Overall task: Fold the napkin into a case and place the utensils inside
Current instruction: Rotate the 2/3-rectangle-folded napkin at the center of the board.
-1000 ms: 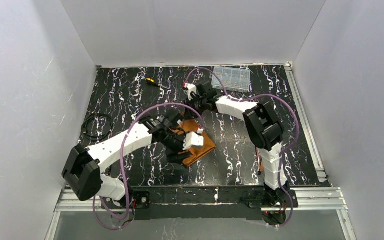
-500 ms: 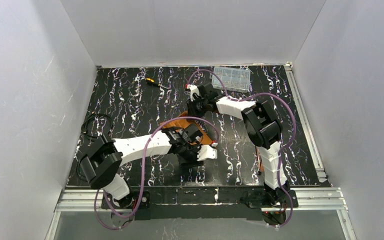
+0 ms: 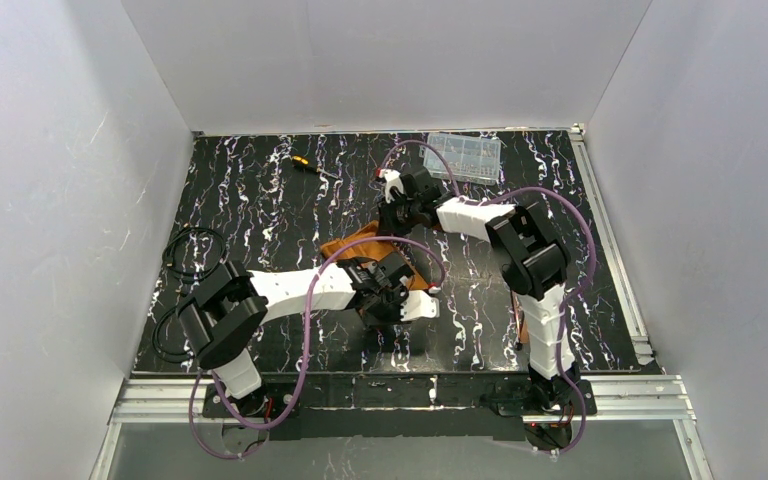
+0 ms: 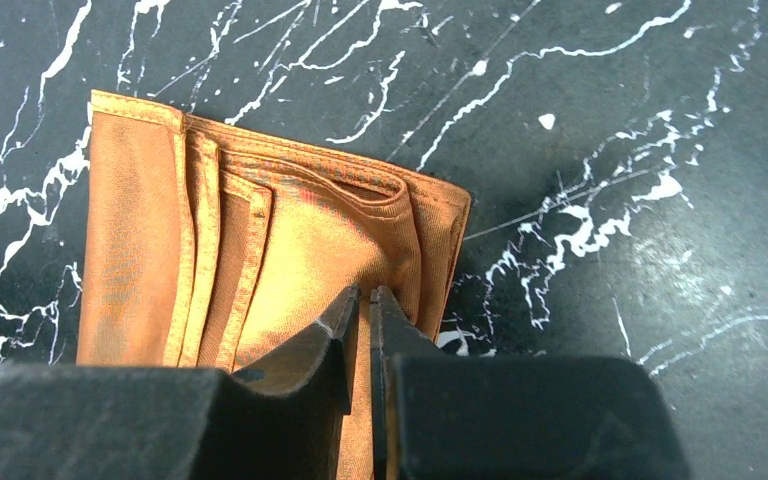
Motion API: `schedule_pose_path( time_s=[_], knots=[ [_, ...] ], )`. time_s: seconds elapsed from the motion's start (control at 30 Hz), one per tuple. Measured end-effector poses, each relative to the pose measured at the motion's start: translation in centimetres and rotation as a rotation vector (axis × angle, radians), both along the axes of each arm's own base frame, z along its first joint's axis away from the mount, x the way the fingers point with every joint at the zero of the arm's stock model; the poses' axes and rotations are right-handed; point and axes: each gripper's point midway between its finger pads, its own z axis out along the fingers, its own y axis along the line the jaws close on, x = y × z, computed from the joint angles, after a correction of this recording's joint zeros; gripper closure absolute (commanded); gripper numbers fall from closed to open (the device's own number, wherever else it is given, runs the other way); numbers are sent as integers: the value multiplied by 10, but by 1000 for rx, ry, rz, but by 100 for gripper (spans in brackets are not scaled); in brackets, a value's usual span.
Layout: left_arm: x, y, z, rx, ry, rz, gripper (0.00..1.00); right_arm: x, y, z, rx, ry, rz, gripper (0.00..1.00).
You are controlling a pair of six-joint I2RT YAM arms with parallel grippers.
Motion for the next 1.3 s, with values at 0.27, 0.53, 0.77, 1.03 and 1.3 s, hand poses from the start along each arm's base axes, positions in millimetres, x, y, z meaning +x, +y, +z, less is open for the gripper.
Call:
schedule_pose_path(
  time_s=[0.27,0.53,0.77,1.03,1.3],
  knots=[
    [3,2,-1,2,-38,-84,96,0,-15,-1,-24,-15,-41,84],
    [-1,28,-3,44,-91,-280,95,-11,-49,-1,-71,-11,-111,84],
    [6,63,-2,113,-90,-327,95,-41,-79,-3,-105,6,-159,85],
    [16,94,-2,182,-129,-328,95,-77,-109,-4,-129,21,-217,86],
    [43,111,-2,264,-216,-316,95,-112,-137,-1,-131,41,-294,86]
  ],
)
